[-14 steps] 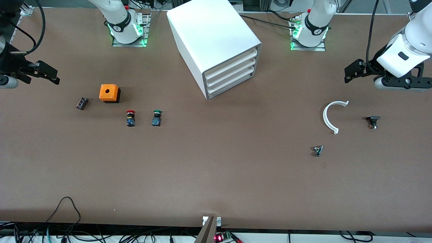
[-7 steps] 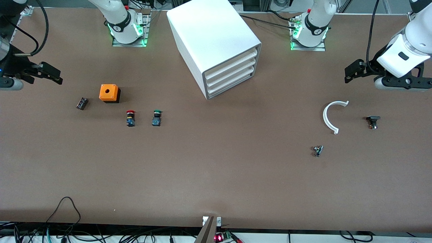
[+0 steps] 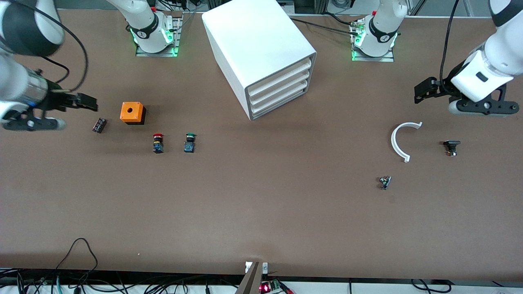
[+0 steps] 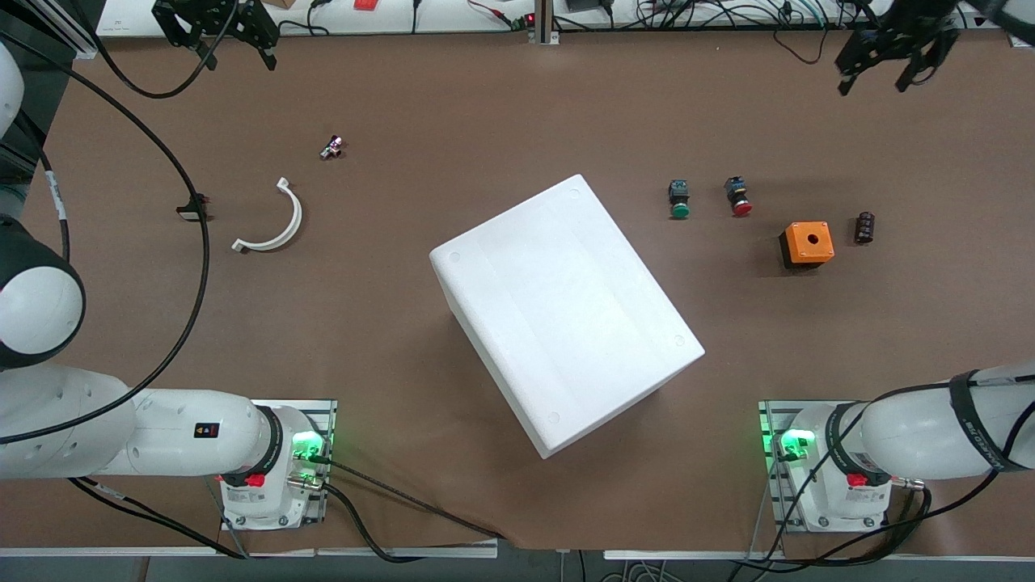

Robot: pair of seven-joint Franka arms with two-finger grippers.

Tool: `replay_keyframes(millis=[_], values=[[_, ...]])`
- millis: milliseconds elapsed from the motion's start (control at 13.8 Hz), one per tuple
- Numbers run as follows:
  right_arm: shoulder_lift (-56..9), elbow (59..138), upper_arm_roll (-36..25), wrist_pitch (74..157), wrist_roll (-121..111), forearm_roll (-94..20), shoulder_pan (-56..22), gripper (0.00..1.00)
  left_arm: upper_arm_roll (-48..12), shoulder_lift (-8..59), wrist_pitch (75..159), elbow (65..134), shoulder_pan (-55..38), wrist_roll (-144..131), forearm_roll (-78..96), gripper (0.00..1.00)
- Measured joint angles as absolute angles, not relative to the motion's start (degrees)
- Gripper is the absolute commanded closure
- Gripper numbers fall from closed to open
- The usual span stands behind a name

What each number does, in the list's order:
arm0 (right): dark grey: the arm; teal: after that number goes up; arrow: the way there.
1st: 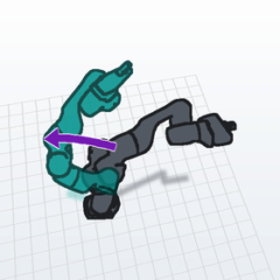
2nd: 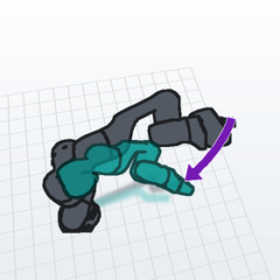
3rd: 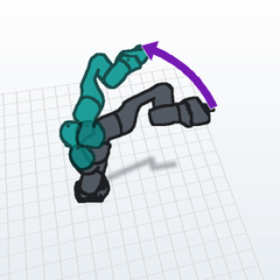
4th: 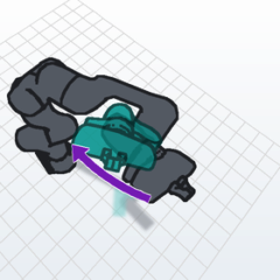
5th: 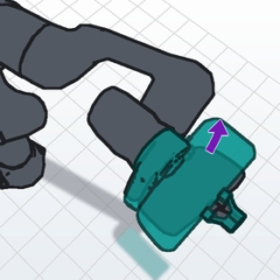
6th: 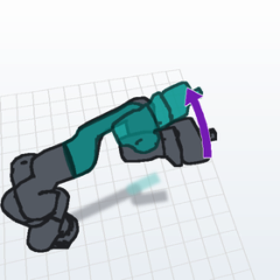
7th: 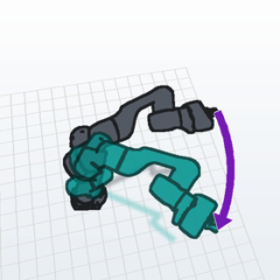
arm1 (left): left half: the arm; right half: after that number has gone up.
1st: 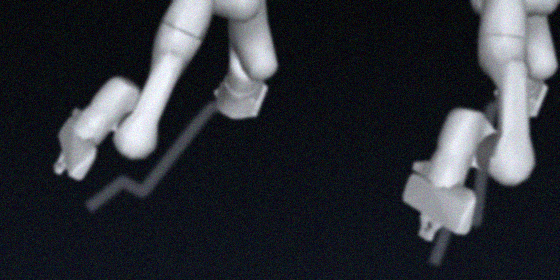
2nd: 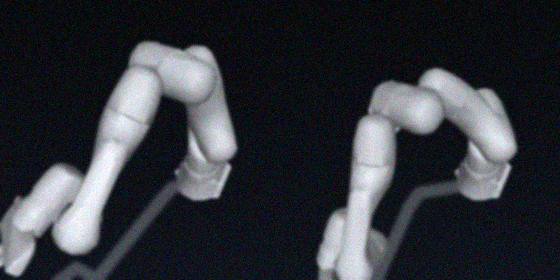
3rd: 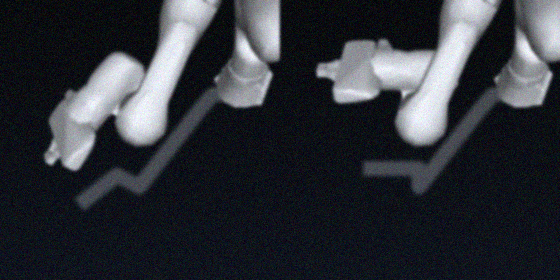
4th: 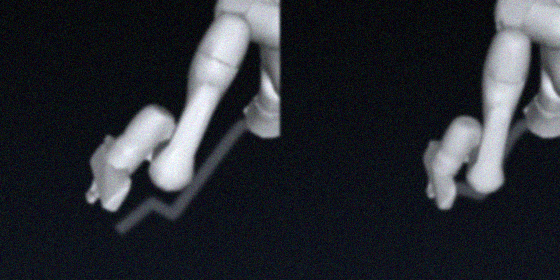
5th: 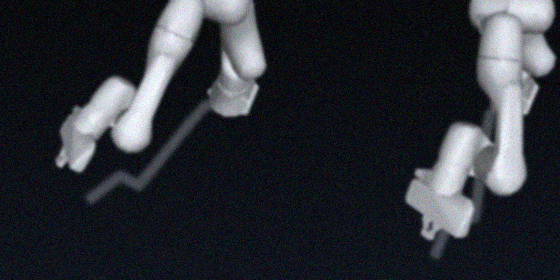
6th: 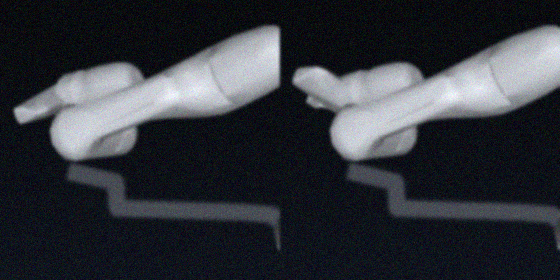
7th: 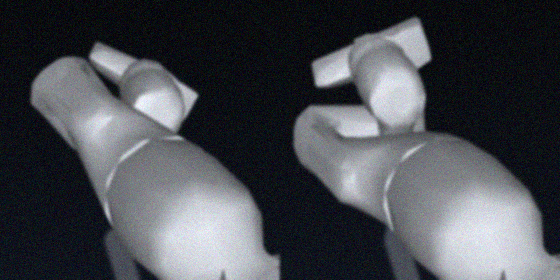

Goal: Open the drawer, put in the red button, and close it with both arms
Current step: 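Grasp the red button with the right gripper while the left gripper reaches the drawer handle, then pull the drawer open with the left gripper while the right gripper lifts the button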

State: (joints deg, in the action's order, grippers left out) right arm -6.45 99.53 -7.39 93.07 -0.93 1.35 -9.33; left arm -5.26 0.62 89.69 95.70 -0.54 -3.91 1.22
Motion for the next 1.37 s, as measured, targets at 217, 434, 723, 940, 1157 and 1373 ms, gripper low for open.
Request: replay_keyframes(millis=[217, 434, 723, 940, 1157, 1373], values=[[-12.1, 98.3, -7.2, 94.7, -0.5, 1.3, -11.5, 0.00, -6.2, 4.1, 88.6, 96.7, -0.6, -3.7, 2.0, 0.00], [-16.2, 97.9, -7.2, 97.1, -0.5, 1.3, -11.8, 0.00, -7.0, 8.8, 88.4, 99.3, -0.7, -3.7, 12.5, 0.00], [-21.5, 100.5, -6.9, 106.5, 0.0, 1.2, -13.9, 0.00, -8.5, 15.3, 93.2, 109.7, -0.9, 1.7, 34.8, 0.00], [-23.1, 107.3, -6.9, 116.0, 2.8, 0.9, -14.6, 0.00, -11.6, 17.8, 97.6, 117.6, -1.2, 11.9, 47.5, 0.00], [-23.0, 112.4, -6.8, 123.0, 3.2, 0.9, -14.6, 0.00, -16.0, 20.0, 105.6, 123.2, -2.2, 20.6, 57.4, 0.00], [-23.1, 115.4, -6.4, 128.6, 3.3, 0.9, -14.6, 0.00, -19.6, 21.3, 110.6, 125.4, -4.3, 22.2, 61.4, 0.02]])
